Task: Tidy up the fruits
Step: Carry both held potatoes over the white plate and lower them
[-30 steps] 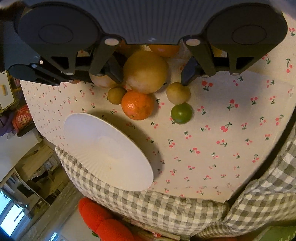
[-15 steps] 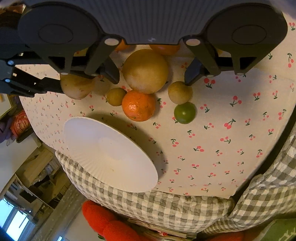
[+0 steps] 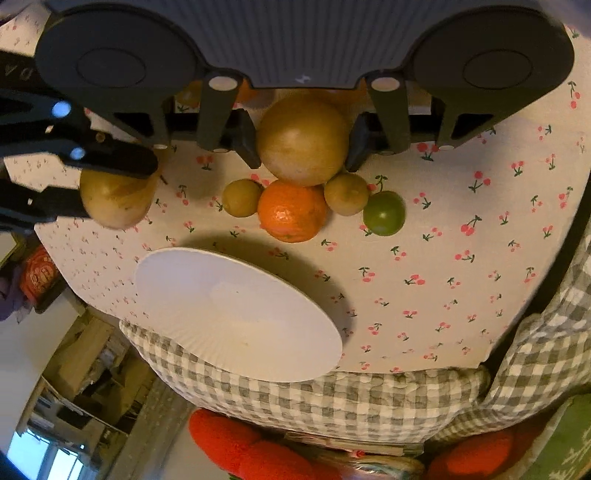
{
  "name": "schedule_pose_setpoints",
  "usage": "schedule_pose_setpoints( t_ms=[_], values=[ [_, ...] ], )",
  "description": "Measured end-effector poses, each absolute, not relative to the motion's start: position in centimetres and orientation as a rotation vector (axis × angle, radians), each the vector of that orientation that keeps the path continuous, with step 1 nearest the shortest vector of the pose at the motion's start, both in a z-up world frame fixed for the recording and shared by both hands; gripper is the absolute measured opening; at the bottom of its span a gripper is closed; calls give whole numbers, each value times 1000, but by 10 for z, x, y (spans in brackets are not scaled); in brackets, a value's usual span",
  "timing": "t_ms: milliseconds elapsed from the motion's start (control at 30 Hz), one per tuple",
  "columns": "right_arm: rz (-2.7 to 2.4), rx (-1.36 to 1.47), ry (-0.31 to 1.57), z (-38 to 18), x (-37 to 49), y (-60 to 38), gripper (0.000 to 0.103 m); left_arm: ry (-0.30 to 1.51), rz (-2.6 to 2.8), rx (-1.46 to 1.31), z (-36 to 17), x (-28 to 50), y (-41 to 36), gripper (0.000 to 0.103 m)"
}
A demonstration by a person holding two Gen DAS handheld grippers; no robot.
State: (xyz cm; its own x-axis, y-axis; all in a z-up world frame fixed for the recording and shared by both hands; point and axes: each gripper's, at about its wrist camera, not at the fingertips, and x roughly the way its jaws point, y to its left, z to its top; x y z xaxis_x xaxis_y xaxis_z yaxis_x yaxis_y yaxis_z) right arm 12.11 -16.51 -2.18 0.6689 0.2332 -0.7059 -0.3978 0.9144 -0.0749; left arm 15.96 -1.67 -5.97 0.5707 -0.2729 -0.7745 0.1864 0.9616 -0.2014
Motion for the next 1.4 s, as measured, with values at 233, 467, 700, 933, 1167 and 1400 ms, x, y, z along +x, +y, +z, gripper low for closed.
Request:
schedule_pose_setpoints(
  t_ms=[233, 467, 700, 933, 1167, 1400],
  values=[
    [370, -213, 728, -17, 118, -168, 44, 926, -290, -167, -54, 158, -11, 43],
    [348, -173, 686, -9, 118, -180, 44, 884, -313, -200, -39, 149, -9, 43],
    [331, -127, 662, -5, 131, -183, 44, 848, -302, -274, -22, 156, 10, 43],
    [332, -104, 619, -6, 152, -179, 44, 830, -282, -319, -11, 180, 16, 43],
    [276, -52, 572, -7, 186, -196, 44, 796, -302, -292, -6, 210, 4, 43],
    [256, 6, 595, -20, 222, -213, 44, 791, -305, -319, -11, 249, -8, 43]
  ],
)
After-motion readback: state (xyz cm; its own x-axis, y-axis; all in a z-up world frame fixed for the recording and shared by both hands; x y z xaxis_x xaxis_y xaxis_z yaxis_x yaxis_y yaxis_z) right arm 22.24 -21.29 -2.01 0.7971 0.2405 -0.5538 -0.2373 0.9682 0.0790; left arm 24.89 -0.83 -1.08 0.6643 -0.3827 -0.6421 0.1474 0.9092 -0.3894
